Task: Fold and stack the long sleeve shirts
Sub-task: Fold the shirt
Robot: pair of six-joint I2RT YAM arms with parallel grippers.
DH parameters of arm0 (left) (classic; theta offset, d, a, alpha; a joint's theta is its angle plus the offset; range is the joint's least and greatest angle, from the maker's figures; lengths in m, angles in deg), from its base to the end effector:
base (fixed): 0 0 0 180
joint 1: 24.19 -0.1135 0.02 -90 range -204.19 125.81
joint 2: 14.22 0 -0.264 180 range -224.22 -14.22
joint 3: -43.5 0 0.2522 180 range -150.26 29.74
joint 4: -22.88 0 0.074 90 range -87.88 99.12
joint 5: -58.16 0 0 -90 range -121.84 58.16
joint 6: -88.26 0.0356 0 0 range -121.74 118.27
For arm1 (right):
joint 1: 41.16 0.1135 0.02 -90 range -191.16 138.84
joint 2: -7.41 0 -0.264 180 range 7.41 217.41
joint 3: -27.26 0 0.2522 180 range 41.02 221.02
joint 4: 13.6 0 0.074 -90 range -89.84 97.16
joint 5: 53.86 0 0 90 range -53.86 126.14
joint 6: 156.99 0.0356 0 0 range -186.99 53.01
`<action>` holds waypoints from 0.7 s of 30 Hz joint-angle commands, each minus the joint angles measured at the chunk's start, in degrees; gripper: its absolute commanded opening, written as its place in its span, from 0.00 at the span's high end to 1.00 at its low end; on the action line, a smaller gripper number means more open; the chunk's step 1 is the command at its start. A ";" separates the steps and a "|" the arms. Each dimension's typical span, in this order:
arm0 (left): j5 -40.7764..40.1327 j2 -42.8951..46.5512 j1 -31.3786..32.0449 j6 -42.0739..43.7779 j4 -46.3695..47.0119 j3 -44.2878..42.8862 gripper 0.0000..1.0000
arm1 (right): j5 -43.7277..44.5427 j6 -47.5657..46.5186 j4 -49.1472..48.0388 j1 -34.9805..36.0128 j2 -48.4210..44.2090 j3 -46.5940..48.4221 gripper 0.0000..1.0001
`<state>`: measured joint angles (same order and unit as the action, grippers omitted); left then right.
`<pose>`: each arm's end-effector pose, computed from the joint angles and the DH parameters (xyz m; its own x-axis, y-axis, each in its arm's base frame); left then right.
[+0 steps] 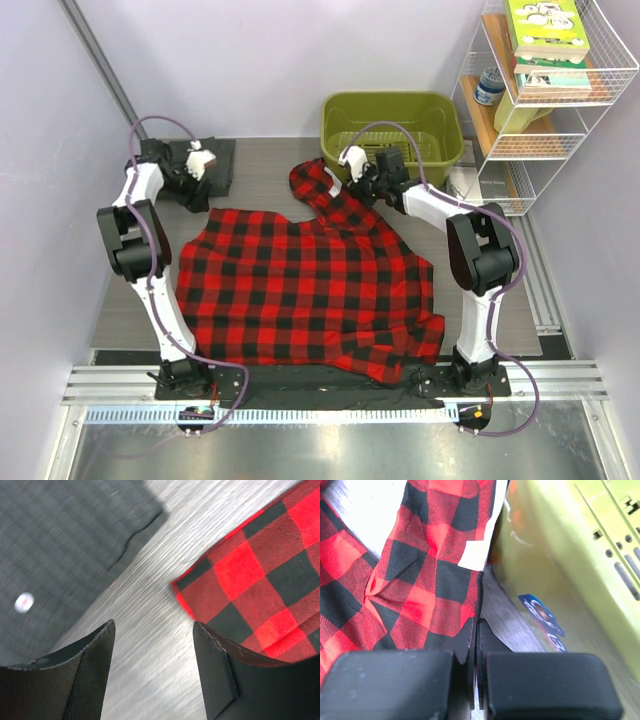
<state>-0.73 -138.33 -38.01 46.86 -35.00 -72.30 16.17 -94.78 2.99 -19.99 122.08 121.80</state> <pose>0.4509 0.0920 0.2000 -0.5890 0.5165 -0.6216 0.6651 0.7467 -0.0098 0.4182 0.1750 0.2024 -0.2160 -0.5536 -0.8043 -0.7861 0.5872 -0.1931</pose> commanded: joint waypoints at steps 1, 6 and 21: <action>0.53 -1.22 2.92 6.50 -4.84 -2.82 0.36 | 0.89 1.60 -0.37 0.28 -5.86 2.55 0.99; -1.14 -3.58 5.56 9.14 -3.95 -3.34 0.38 | 0.89 1.51 0.33 0.28 -7.09 2.29 0.99; -5.98 -5.53 6.27 13.98 -7.03 -3.78 0.43 | 1.33 0.37 0.60 0.01 -9.11 2.55 0.99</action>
<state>-4.81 -143.91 -31.04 57.81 -38.96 -74.64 17.20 -93.82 5.37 -19.99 117.67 122.17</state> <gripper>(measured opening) 0.582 0.023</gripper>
